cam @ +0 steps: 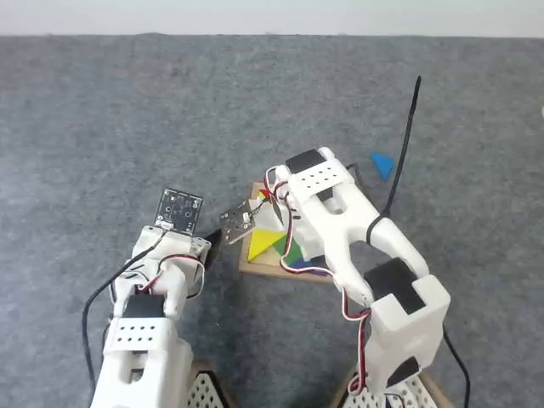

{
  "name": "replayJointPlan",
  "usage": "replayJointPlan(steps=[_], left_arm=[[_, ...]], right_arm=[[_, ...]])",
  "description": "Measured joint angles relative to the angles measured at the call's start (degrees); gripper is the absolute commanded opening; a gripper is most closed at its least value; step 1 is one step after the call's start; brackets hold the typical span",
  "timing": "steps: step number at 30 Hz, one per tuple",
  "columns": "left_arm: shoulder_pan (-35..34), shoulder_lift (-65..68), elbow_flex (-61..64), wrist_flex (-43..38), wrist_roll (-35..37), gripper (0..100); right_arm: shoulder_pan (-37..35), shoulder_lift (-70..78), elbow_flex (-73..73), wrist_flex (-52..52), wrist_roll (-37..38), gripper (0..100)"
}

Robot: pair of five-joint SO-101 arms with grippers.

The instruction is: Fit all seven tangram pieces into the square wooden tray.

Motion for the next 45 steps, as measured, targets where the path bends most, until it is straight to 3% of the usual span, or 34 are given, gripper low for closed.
replayJointPlan(steps=[6, 11, 15, 20, 25, 45], left_arm=[[0.0, 0.0, 0.0, 0.0, 0.0, 28], [0.0, 0.0, 0.0, 0.0, 0.0, 28], [0.0, 0.0, 0.0, 0.0, 0.0, 28], [0.0, 0.0, 0.0, 0.0, 0.0, 28], [0.0, 0.0, 0.0, 0.0, 0.0, 28], [0.0, 0.0, 0.0, 0.0, 0.0, 28]], right_arm=[[0.0, 0.2, -0.2, -0.1, -2.7, 29.2], [0.5, -4.7, 3.6, -5.9, -13.8, 29.2], [0.0, -14.9, 12.6, -10.9, -18.0, 29.2], [0.0, -27.1, 24.4, -14.5, -19.0, 29.2], [0.0, -28.1, 29.6, -17.9, -20.6, 29.2], [4.1, -20.5, 27.9, -22.3, -21.7, 29.2]])
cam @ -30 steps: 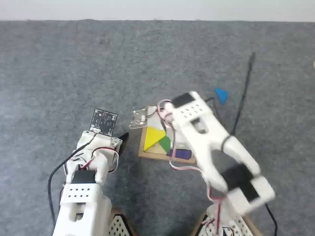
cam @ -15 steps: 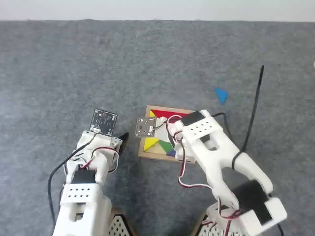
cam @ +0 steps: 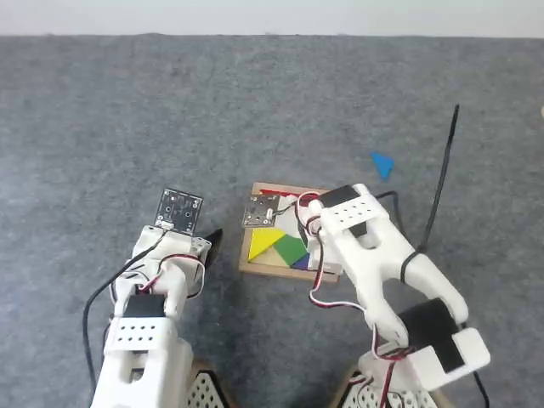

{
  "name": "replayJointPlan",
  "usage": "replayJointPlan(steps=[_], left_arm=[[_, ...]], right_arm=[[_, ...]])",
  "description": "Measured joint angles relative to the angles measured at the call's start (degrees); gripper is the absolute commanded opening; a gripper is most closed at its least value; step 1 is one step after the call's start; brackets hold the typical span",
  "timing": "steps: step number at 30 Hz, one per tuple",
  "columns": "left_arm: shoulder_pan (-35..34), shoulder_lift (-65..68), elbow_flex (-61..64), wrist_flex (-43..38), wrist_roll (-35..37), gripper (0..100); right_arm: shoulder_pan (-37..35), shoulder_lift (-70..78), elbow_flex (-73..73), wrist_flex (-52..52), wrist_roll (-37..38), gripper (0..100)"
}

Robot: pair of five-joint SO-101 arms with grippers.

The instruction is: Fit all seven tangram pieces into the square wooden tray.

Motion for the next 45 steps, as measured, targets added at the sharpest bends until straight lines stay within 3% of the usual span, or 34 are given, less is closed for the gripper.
replayJointPlan(steps=[5, 11, 19, 26, 33, 45], left_arm=[[0.0, 0.0, 0.0, 0.0, 0.0, 28], [0.0, 0.0, 0.0, 0.0, 0.0, 28], [0.0, 0.0, 0.0, 0.0, 0.0, 28], [0.0, 0.0, 0.0, 0.0, 0.0, 28], [0.0, 0.0, 0.0, 0.0, 0.0, 28], [0.0, 0.0, 0.0, 0.0, 0.0, 28]], right_arm=[[0.3, 0.0, -0.8, 0.5, -0.5, 29.2], [1.0, -8.7, -6.8, 9.4, -3.3, 29.2], [14.3, -12.1, -15.9, 14.9, -10.3, 29.2], [23.4, 2.7, -23.9, 0.8, -22.3, 29.2], [22.9, 23.4, -43.3, 4.4, -28.0, 29.2], [22.9, 44.1, -65.1, 8.9, -29.4, 29.5]])
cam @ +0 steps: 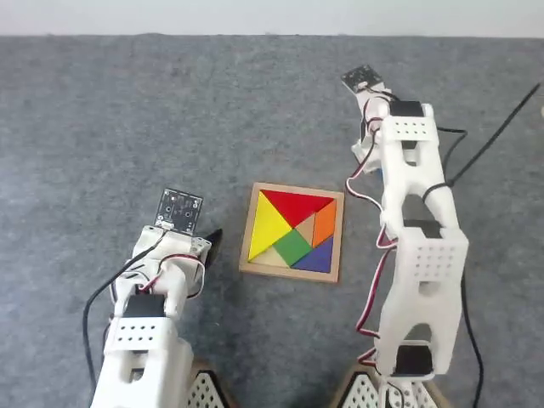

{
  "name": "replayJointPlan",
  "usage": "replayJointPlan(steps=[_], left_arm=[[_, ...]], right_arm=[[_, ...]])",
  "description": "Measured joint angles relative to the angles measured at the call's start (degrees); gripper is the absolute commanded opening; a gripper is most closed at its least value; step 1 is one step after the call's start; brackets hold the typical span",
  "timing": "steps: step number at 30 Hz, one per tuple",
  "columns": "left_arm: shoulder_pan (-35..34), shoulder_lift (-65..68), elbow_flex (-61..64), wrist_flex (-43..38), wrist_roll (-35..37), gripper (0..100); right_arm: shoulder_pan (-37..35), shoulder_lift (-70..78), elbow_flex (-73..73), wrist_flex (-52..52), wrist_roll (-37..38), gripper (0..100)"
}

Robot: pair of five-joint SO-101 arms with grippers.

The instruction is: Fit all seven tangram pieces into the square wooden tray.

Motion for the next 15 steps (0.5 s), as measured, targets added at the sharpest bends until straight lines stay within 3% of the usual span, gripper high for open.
replayJointPlan(steps=[12, 15], left_arm=[[0.0, 0.0, 0.0, 0.0, 0.0, 28], [0.0, 0.0, 0.0, 0.0, 0.0, 28]], right_arm=[[-0.1, 6.4, -4.6, 1.2, -1.8, 29.1], [-0.1, 6.8, -4.7, 1.2, -1.8, 23.6]])
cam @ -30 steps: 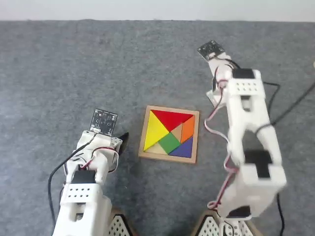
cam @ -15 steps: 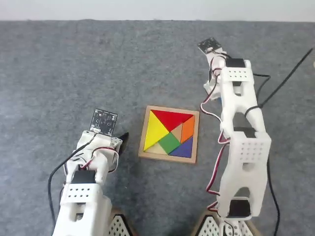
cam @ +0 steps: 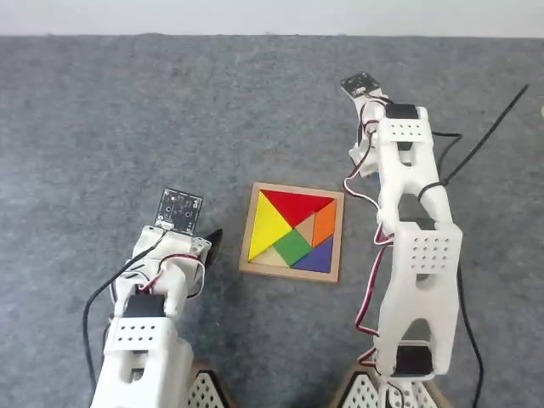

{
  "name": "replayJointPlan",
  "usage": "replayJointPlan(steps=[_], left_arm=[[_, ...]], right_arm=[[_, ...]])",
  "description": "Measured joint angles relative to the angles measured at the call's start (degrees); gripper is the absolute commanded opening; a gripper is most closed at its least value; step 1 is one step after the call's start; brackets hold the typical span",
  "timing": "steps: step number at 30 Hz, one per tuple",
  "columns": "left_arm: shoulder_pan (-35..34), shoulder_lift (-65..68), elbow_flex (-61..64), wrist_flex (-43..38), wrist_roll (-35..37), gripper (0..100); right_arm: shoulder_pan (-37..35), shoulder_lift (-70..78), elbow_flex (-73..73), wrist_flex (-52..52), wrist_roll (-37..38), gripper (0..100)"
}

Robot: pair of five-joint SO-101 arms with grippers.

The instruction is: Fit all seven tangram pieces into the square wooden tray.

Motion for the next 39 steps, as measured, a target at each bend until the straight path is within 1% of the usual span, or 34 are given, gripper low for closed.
replayJointPlan(steps=[2, 4, 13, 16, 19, 22, 30, 34, 39], left_arm=[[0.0, 0.0, 0.0, 0.0, 0.0, 28], [0.0, 0.0, 0.0, 0.0, 0.0, 28], [0.0, 0.0, 0.0, 0.0, 0.0, 28], [0.0, 0.0, 0.0, 0.0, 0.0, 28], [0.0, 0.0, 0.0, 0.0, 0.0, 28], [0.0, 0.0, 0.0, 0.0, 0.0, 28], [0.0, 0.0, 0.0, 0.0, 0.0, 28], [0.0, 0.0, 0.0, 0.0, 0.0, 28], [0.0, 0.0, 0.0, 0.0, 0.0, 28]], right_arm=[[0.0, 0.0, -0.4, 0.0, 0.0, 16.8], [0.0, 0.1, -0.4, 0.0, 0.0, 12.7], [0.4, 0.1, -1.1, 0.0, 0.0, 13.2], [0.4, 0.1, -1.1, 1.2, 0.0, 13.2], [0.3, 0.0, -1.4, 3.2, 0.0, 10.0], [-0.1, -1.1, -1.6, 6.1, 0.0, 9.9], [-6.8, -8.7, -1.5, 15.3, -1.6, 9.6], [-11.6, -10.9, -1.1, 20.0, 1.0, 9.4], [-19.1, -12.6, 3.6, 20.8, 5.9, 9.4]])
